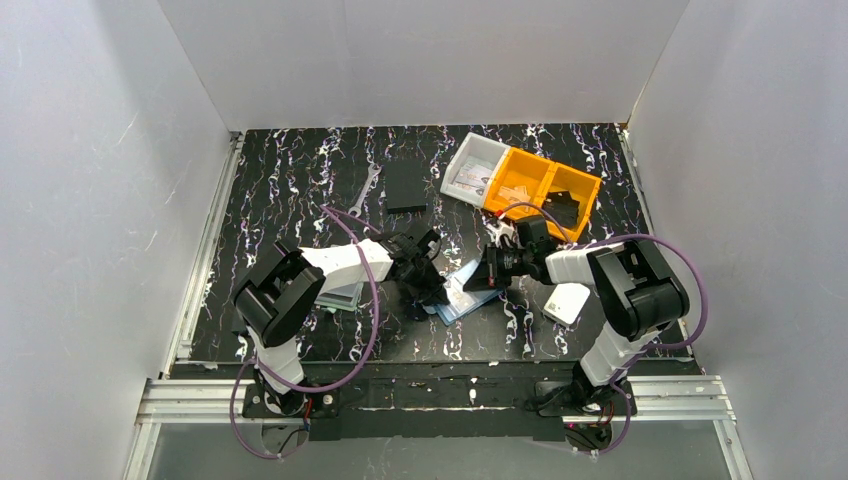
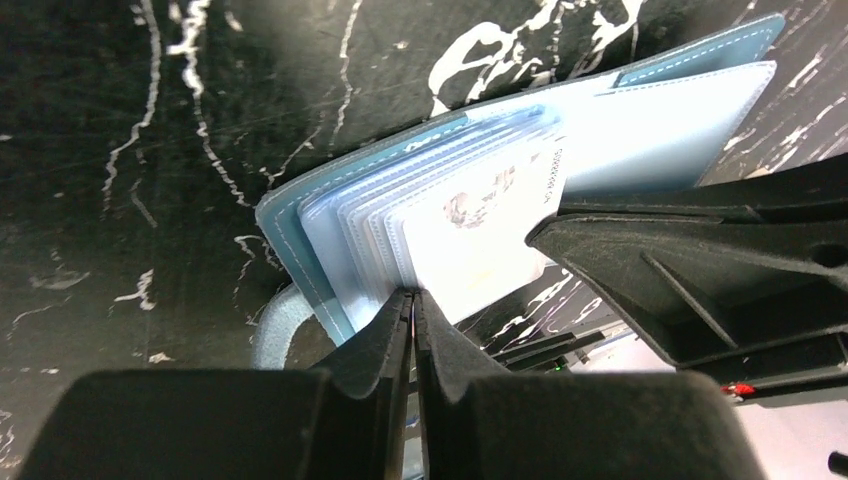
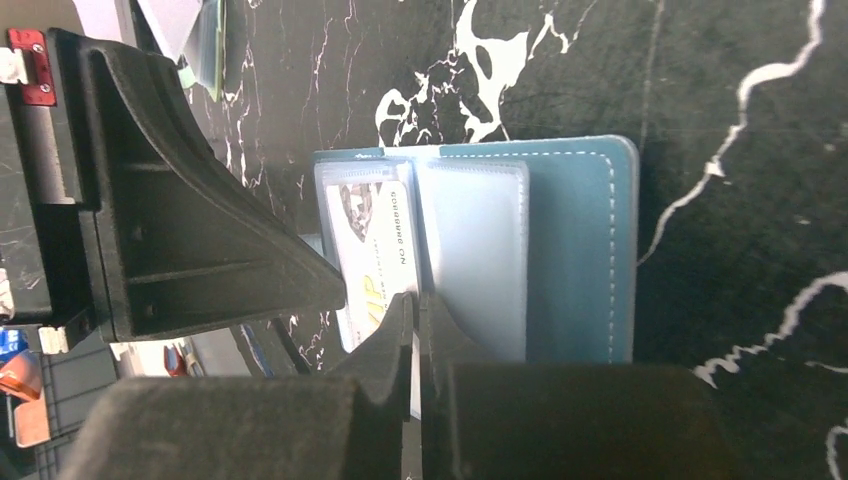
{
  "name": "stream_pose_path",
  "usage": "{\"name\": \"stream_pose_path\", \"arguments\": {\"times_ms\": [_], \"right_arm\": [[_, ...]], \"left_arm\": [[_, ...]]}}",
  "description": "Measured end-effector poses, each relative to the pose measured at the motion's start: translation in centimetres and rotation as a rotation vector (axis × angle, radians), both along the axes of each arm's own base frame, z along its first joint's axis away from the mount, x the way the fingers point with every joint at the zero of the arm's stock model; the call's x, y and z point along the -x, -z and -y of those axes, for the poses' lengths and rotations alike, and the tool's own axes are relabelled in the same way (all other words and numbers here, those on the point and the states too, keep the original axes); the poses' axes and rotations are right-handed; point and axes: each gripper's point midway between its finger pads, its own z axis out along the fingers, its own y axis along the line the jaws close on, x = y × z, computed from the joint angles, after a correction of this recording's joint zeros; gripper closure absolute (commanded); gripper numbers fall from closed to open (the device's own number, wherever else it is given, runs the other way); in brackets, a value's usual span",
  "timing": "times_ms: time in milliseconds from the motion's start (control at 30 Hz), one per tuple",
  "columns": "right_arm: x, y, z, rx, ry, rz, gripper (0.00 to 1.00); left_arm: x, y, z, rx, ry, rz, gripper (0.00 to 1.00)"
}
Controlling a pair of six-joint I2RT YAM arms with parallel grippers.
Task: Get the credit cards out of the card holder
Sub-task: Remove the credit card from the card holder.
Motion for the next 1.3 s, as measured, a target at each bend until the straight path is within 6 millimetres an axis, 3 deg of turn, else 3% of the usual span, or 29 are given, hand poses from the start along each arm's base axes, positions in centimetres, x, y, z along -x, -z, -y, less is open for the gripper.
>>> {"name": "stream_pose_path", "arguments": {"times_ms": [267,433,733,967,1133,1300], "right_arm": [[-0.2,-1.0,0.3,-0.071,0.011,-0.014,0.99],[-0.4,-2.2,-0.2,-0.129,0.003,-0.012,0.99],[-0.4,-3.5,-0.7,-0.184,-0.001,-0.033,0.99],[-0.9,-3.8,-0.5,-0.195,0.021,-0.035,0.99],[-1.1,-4.3,-0.3,-0.206,0.028,-0.032,0.99],[-1.4,-6.4,-0.1,-0.243,0.017,0.035,0.99]], "left_arm": [[-0.4,-1.2,0.9,0.114,0.03,0.129,0.59],[0.1,-1.3,-0.4,0.149,0.053,0.236,0.43],[1.5,-1.7,-2.9,0.181,0.114,0.371,0.39],[1.7,-3.3,-3.3,0.249,0.121,0.463,0.38],[1.6,-5.5,-3.6,0.342,0.109,0.574,0.21],[1.9,-5.6,-4.9,0.404,0.075,0.636,0.1]]}}
